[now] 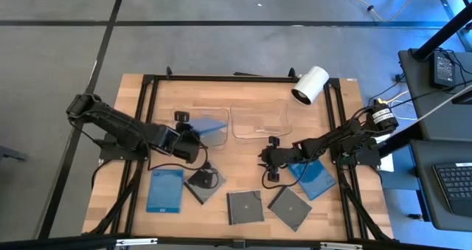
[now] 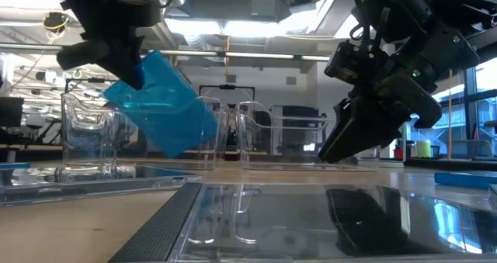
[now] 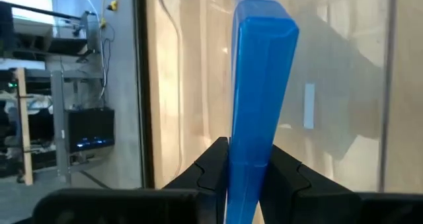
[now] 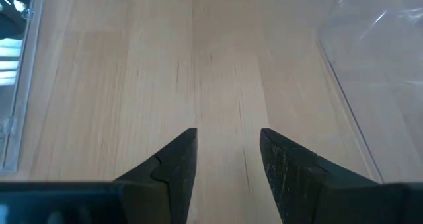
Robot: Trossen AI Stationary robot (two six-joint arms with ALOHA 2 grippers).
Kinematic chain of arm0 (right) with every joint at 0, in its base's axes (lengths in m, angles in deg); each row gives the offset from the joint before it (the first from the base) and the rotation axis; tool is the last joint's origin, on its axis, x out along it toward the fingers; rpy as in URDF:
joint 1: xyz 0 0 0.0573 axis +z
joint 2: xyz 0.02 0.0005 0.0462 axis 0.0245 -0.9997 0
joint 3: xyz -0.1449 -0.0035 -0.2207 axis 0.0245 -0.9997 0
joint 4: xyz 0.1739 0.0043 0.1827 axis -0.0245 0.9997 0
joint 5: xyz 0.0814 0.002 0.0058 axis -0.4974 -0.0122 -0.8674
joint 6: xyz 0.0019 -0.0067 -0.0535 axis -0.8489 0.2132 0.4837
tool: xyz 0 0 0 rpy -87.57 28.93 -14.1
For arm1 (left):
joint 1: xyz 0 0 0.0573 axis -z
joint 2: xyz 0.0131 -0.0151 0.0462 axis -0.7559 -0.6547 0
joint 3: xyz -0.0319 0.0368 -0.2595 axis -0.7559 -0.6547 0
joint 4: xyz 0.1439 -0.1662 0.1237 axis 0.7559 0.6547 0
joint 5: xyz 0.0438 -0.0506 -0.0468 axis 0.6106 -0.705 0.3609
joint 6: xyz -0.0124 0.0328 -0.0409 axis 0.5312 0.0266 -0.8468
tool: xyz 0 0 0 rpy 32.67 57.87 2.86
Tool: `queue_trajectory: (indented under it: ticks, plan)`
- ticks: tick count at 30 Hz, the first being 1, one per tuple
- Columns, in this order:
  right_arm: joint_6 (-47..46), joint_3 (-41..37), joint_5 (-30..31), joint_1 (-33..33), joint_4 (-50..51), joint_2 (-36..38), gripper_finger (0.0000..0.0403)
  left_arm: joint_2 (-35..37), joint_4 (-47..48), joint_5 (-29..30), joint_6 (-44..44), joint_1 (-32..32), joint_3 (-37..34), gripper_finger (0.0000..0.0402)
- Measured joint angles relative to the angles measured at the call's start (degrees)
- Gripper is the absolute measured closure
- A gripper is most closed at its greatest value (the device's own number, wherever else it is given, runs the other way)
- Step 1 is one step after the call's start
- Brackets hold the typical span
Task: Pick & place jewel cases by type
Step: Put the middle blue CD case into the left transparent bin
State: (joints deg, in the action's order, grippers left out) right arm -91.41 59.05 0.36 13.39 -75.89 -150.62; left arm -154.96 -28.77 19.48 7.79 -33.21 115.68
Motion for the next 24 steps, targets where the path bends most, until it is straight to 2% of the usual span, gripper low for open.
queue_trajectory:
  ticks: [10,19,24]
  plan:
    - [0.02,0.02,0.00,0.00,0.00,0.00,0.0233,-0.02,-1.94,-0.32,0.08,-0.80,0.00,0.0339]
    - [0.02,0.02,0.00,0.00,0.02,0.00,0.0233,-0.04,-1.93,-0.06,0.08,-0.80,0.00,0.0274]
    - [0.02,0.02,0.00,0.00,0.02,0.00,0.0233,0.70,-1.92,-0.02,0.08,-0.64,0.00,0.0256]
